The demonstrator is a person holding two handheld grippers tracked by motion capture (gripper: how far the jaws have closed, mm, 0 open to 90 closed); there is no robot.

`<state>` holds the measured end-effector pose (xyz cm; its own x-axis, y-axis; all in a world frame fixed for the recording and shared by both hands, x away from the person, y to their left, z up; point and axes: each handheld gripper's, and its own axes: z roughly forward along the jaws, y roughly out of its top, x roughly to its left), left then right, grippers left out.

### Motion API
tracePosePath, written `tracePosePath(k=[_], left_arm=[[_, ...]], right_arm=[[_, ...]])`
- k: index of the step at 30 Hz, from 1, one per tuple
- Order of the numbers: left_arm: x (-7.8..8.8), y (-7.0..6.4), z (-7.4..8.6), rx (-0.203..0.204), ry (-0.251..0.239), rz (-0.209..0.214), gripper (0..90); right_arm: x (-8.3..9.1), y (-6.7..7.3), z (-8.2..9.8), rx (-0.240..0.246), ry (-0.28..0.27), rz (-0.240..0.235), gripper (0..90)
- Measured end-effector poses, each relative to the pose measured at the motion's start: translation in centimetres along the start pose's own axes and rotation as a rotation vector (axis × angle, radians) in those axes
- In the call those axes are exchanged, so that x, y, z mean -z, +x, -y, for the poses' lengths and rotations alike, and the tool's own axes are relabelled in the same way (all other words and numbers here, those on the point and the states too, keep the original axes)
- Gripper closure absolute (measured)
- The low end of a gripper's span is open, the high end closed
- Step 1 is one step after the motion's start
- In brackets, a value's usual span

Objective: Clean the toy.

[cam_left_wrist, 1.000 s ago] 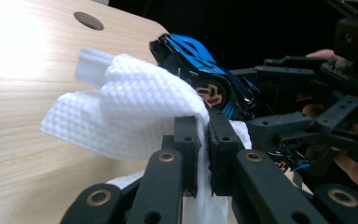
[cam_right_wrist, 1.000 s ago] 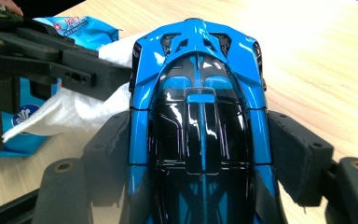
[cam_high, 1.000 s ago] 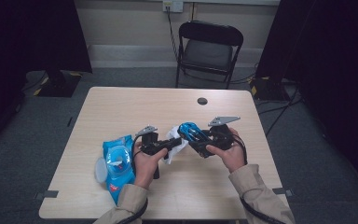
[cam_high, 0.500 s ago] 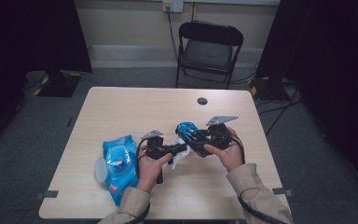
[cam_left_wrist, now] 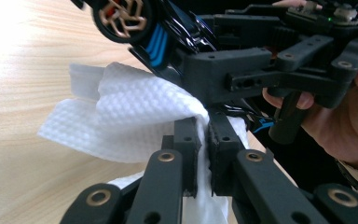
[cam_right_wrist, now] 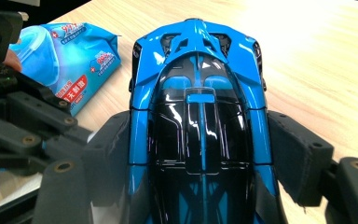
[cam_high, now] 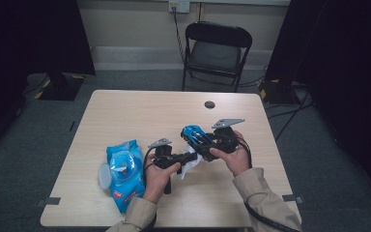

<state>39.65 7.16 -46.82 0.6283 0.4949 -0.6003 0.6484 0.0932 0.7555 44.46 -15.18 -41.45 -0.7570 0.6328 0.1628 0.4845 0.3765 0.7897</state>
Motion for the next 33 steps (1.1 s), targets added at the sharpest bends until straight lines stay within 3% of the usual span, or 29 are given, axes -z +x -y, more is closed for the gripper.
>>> tracePosePath(k=[15, 25, 29, 33], left_arm=[[-0.9, -0.7, 0.9, -0.016, 0.035, 0.033, 84.1], [-1.7, -1.2, 1.9, -0.036, 0.091, 0.081, 84.1], [-1.5, -1.0, 2.1, -0.037, 0.106, 0.059, 83.8], [-0.5, -0.4, 1.3, -0.028, 0.079, 0.013, 83.4]], right_arm=[[-0.3, -0.2, -0.2, -0.015, 0.001, 0.004, 28.4], [-0.4, -0.1, -0.3, -0.022, -0.002, 0.003, 28.4], [-0.2, -0.3, -0.3, -0.025, -0.010, 0.004, 28.4], [0.2, -0.3, -0.2, -0.021, -0.014, 0.000, 28.4]])
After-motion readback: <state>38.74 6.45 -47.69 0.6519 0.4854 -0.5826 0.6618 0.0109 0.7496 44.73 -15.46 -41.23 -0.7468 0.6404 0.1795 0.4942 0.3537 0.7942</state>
